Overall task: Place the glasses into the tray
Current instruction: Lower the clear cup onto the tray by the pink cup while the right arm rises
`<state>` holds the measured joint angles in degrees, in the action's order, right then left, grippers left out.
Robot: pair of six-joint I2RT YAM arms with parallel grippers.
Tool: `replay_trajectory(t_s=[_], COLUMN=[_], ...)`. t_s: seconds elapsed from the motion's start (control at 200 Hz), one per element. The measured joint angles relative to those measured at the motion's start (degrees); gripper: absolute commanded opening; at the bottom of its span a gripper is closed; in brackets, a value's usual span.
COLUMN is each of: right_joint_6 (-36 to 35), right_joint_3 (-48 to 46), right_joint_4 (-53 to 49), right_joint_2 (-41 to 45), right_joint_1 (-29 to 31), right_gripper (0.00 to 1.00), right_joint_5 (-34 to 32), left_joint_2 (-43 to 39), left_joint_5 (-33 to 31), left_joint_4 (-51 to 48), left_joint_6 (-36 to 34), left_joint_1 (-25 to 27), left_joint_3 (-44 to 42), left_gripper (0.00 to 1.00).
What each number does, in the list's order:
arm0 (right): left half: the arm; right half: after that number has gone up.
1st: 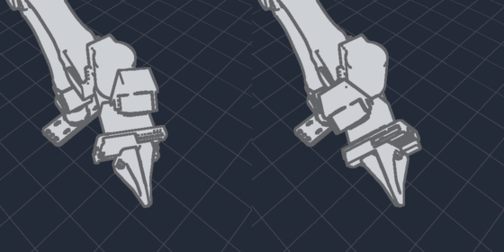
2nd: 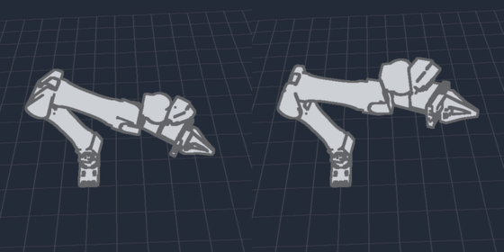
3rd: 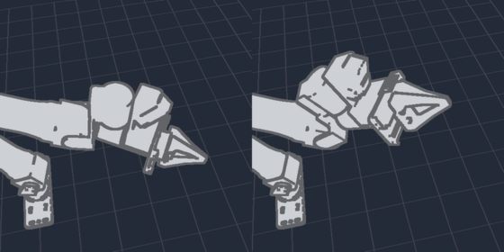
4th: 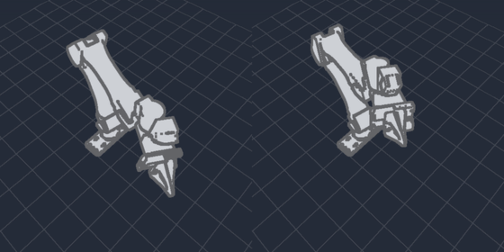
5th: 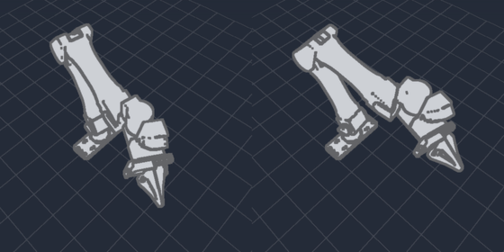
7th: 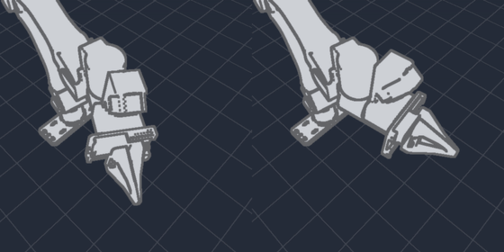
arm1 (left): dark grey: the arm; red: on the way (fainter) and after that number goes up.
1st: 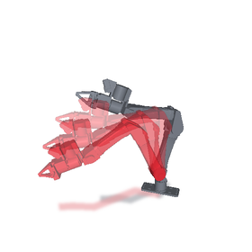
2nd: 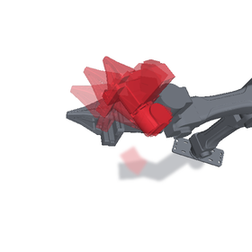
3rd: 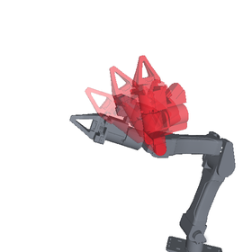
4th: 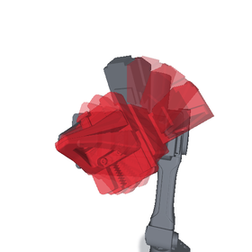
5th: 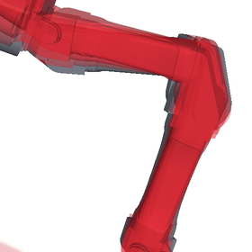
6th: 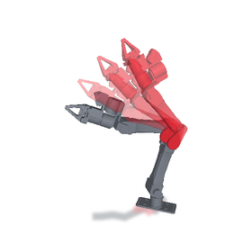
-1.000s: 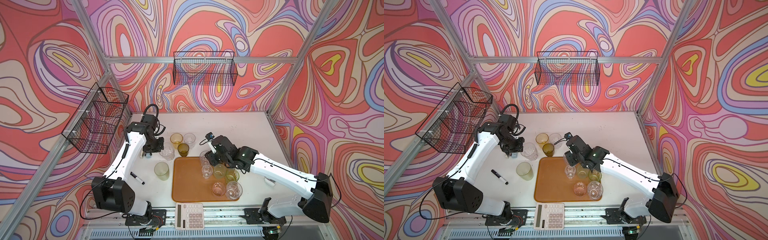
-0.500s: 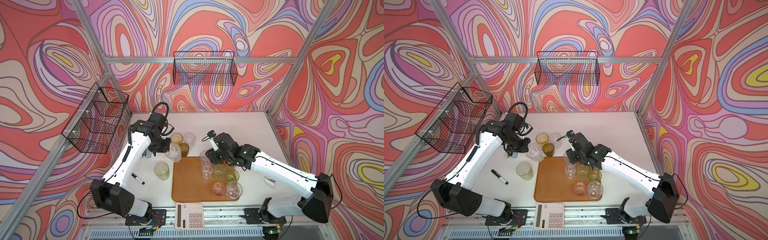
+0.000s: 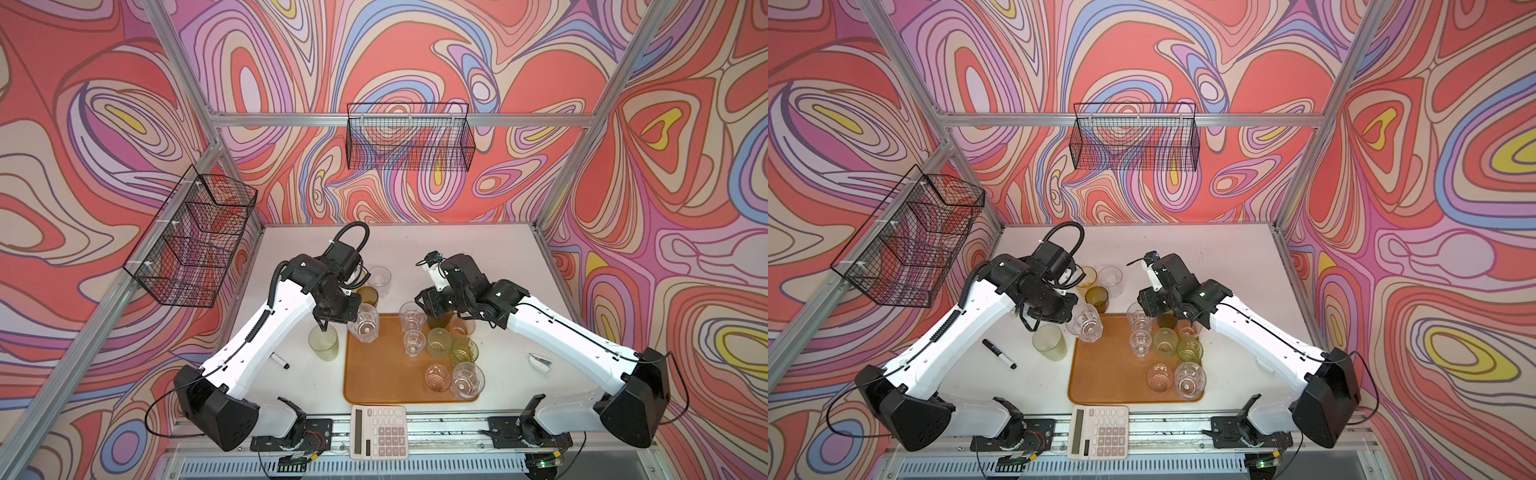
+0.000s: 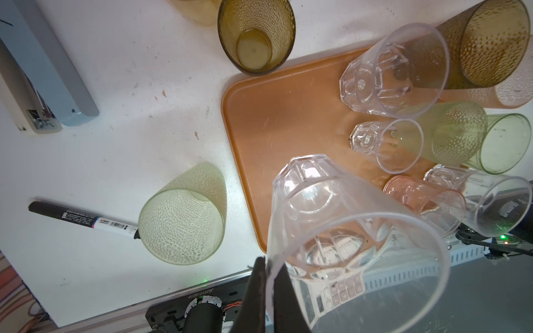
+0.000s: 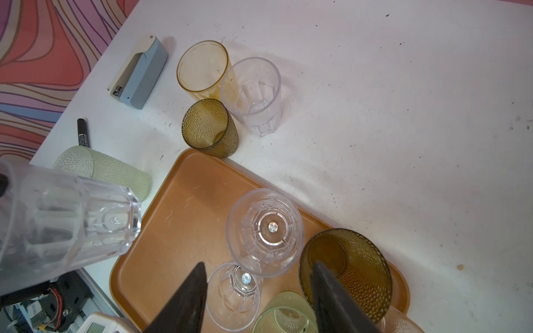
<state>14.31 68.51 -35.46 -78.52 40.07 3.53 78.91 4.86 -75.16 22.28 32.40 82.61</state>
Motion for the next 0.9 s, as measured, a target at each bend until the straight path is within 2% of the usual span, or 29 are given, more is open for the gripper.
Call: replay_trajectory(t_s=[0.185, 0.556, 0.901], right_joint_6=[0.9, 2.4, 3.0], right_joint_3=[0.0, -0.5, -1.7], right_joint_4=[0.6, 2.6, 2.9], right_joint_2=[0.6, 1.2, 2.4], right_joint_1=[-2.2, -5.3, -9.4], right_gripper=[0.61, 0.62, 0.62], right_joint_5=[3.0, 7.6, 10.7], left_joint_2=[-0.1, 0.2, 5.2], left_joint_5=[-0.1, -2.6, -3.4], left_joint_4=[0.3, 1.9, 6.2], left_joint_6=[4.6, 13.2, 20.0], left_joint_1=[5.9, 15.5, 23.7], left_joint_3=[-3.1, -3.9, -4.7], left_gripper=[0.0, 0.0, 0.0])
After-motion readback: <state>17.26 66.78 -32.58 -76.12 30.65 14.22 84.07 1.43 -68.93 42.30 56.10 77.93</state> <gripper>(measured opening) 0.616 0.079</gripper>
